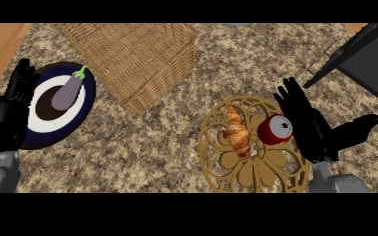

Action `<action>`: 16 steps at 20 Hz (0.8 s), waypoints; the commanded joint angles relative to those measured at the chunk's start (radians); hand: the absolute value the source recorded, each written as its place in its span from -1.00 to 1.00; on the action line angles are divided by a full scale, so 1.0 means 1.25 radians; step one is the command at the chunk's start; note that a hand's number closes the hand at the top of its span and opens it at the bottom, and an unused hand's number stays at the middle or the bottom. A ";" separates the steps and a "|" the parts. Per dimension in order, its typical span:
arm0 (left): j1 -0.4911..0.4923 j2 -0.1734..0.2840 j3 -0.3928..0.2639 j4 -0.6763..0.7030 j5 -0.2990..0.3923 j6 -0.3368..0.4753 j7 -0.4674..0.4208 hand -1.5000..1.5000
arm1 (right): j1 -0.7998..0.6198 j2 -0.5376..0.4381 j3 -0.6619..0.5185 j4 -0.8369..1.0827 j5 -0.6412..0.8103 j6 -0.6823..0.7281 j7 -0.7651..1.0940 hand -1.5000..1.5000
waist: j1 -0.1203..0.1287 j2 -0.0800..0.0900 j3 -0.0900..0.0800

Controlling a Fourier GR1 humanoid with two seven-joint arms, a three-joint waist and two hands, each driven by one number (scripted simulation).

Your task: Pick the croissant from the placemat and place it in the tiered shelf

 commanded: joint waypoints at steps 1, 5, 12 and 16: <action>0.011 -0.018 0.002 0.052 0.000 -0.029 -0.010 0.00 | -0.036 0.040 0.038 0.025 0.096 -0.069 -0.027 1.00 | 0.006 -0.032 -0.004; 0.042 -0.012 -0.020 0.077 0.036 -0.070 0.060 0.00 | -0.181 0.046 0.097 0.016 0.329 -0.255 -0.075 1.00 | 0.029 -0.030 -0.008; 0.071 -0.039 -0.039 0.084 0.068 -0.099 0.092 0.00 | -0.084 0.093 0.155 0.129 0.668 -0.644 -0.012 -1.00 | 0.016 -0.033 -0.010; 0.083 -0.037 -0.040 0.058 0.074 -0.104 0.113 0.00 | -0.126 0.188 0.277 0.192 0.846 -0.740 0.157 -1.00 | 0.023 -0.037 -0.008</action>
